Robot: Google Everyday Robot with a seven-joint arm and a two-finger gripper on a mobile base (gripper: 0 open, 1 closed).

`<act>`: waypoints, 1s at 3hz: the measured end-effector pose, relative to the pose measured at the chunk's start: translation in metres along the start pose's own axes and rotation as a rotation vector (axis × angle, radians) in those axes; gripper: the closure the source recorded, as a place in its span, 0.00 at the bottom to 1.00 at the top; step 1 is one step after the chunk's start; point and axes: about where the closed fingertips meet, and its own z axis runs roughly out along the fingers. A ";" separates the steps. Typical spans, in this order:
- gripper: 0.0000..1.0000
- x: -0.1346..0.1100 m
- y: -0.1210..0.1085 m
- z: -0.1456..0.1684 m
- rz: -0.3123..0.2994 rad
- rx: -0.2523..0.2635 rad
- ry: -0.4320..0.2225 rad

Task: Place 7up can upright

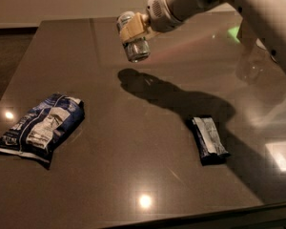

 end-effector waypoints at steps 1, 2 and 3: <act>1.00 -0.002 -0.002 0.000 -0.089 0.022 0.112; 1.00 -0.002 -0.003 0.003 -0.184 0.019 0.192; 1.00 -0.001 -0.001 0.008 -0.257 -0.016 0.243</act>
Offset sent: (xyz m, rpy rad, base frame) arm -0.0007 0.0025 -0.0035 0.0698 -0.4044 0.1232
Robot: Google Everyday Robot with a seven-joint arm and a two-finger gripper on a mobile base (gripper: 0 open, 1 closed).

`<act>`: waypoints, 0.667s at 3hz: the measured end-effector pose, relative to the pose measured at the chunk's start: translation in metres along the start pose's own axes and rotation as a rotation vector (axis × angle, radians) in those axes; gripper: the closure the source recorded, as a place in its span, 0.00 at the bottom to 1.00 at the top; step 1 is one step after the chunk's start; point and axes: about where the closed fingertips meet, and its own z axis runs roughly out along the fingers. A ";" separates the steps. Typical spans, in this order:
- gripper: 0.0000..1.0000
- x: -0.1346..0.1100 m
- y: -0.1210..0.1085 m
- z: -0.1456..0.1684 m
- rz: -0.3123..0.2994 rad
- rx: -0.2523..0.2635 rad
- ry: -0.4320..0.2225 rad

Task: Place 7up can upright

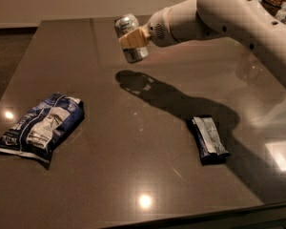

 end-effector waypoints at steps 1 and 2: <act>1.00 -0.003 0.000 0.007 -0.053 -0.016 0.024; 1.00 -0.009 -0.001 0.016 -0.089 -0.024 0.033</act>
Offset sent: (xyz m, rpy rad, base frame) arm 0.0081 0.0111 -0.0244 -0.0505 -0.1338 0.0216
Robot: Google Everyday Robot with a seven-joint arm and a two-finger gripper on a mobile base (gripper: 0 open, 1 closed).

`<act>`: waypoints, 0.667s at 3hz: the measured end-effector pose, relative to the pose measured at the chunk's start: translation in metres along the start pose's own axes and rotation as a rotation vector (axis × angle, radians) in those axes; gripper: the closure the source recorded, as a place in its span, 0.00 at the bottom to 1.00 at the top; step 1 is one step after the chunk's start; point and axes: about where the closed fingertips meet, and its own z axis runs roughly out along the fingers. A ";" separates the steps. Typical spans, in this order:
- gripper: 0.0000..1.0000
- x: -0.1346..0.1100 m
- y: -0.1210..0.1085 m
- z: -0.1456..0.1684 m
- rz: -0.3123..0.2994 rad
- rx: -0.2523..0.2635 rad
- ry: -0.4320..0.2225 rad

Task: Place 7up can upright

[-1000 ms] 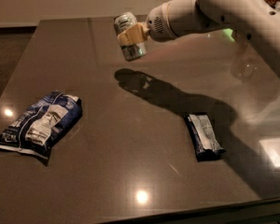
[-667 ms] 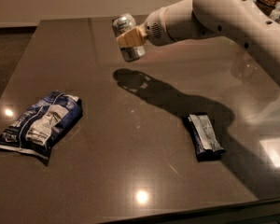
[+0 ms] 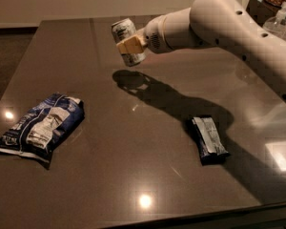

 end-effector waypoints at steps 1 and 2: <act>1.00 -0.009 -0.003 0.009 0.012 -0.002 0.025; 1.00 -0.017 0.000 0.016 0.082 0.020 0.148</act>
Offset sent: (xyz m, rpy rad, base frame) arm 0.0080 -0.0034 -0.0260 0.3185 -0.0421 -0.0353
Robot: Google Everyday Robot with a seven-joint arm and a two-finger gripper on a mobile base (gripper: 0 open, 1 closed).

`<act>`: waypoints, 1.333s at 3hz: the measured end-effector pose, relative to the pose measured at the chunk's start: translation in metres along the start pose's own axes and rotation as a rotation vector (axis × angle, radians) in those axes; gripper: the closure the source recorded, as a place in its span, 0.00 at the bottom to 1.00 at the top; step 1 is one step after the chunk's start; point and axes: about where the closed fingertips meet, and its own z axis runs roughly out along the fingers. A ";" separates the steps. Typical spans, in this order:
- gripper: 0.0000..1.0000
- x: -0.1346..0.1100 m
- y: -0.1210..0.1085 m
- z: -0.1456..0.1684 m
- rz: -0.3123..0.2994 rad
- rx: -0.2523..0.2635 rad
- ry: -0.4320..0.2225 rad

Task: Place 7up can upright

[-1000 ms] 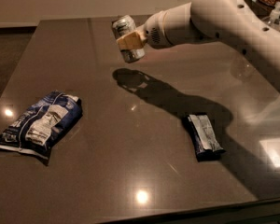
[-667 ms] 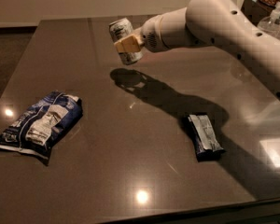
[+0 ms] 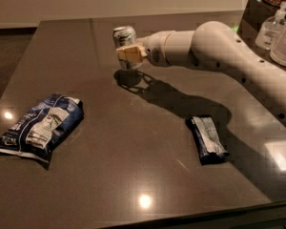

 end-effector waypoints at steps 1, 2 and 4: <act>1.00 -0.002 0.002 0.003 0.025 0.021 0.070; 1.00 -0.004 0.004 0.009 0.006 0.047 0.097; 1.00 -0.008 0.003 0.019 -0.050 0.056 0.127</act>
Offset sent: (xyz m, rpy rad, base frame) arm 0.0126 0.0018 -0.0103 0.0978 -0.0843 0.0744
